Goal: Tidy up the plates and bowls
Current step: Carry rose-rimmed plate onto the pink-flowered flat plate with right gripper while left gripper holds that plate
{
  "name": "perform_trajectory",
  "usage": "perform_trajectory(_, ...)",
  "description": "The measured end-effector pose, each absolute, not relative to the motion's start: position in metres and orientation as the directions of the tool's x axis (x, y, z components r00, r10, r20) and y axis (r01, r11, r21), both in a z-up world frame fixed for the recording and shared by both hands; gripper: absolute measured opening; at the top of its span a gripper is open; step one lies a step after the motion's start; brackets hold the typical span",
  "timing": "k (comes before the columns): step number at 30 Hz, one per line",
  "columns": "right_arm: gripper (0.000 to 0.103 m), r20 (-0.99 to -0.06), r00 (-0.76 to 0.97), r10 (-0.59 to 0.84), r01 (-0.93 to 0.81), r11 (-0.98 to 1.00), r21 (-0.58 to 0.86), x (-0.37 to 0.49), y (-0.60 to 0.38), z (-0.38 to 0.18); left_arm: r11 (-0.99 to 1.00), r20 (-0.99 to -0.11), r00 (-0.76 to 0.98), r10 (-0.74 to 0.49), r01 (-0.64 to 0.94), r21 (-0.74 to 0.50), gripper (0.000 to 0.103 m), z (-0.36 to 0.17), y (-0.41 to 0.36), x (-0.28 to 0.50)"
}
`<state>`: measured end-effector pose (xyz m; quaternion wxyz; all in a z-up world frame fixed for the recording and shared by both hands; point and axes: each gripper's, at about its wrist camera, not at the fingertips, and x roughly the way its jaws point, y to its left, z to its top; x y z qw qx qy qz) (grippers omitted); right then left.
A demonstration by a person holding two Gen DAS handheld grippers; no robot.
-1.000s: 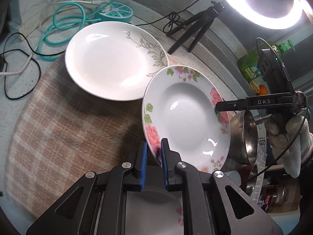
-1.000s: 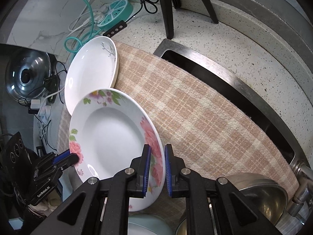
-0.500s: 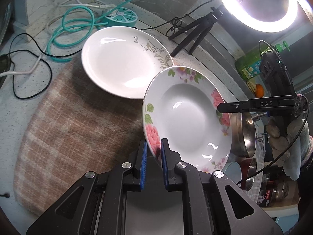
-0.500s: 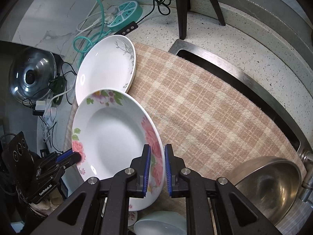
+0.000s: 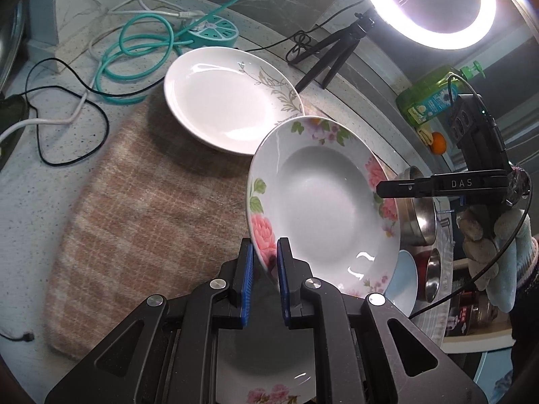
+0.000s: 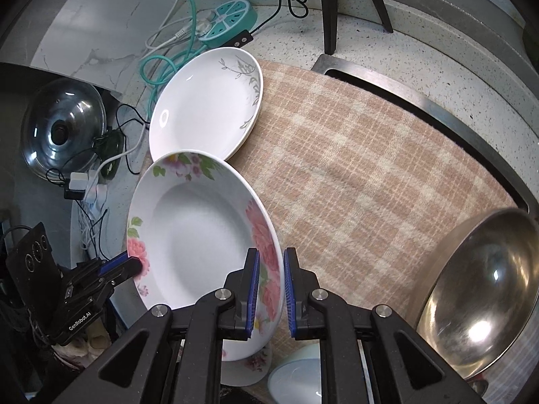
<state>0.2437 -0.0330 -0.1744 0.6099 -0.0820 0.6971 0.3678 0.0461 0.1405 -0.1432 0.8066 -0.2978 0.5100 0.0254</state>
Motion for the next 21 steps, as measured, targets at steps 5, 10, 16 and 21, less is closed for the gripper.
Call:
perform_trajectory(5,0.013,-0.907,-0.235,0.349,-0.54,0.729,0.421,0.229,-0.039,-0.174,0.832,-0.839,0.472,-0.271,-0.323,-0.451,0.012,-0.141,0.143,0.039)
perform_trajectory(10,0.013,-0.905,-0.227,0.36,-0.521,0.74,0.426,0.215,-0.044,-0.174,0.839,-0.841,0.458,-0.288,-0.303,-0.452,0.012,-0.143,0.145,0.033)
perform_trajectory(16,0.013,-0.9,-0.223,0.374,-0.497,0.751,0.435,0.198,-0.048,-0.173,0.848,-0.843,0.445,-0.302,-0.279,-0.45,0.012,-0.144,0.148,0.026)
perform_trajectory(21,0.013,-0.895,-0.216,0.391,-0.47,0.762,0.446,0.184,-0.054,-0.175,0.857,-0.844,0.433,-0.316,-0.251,-0.449,0.012,-0.145,0.149,0.02)
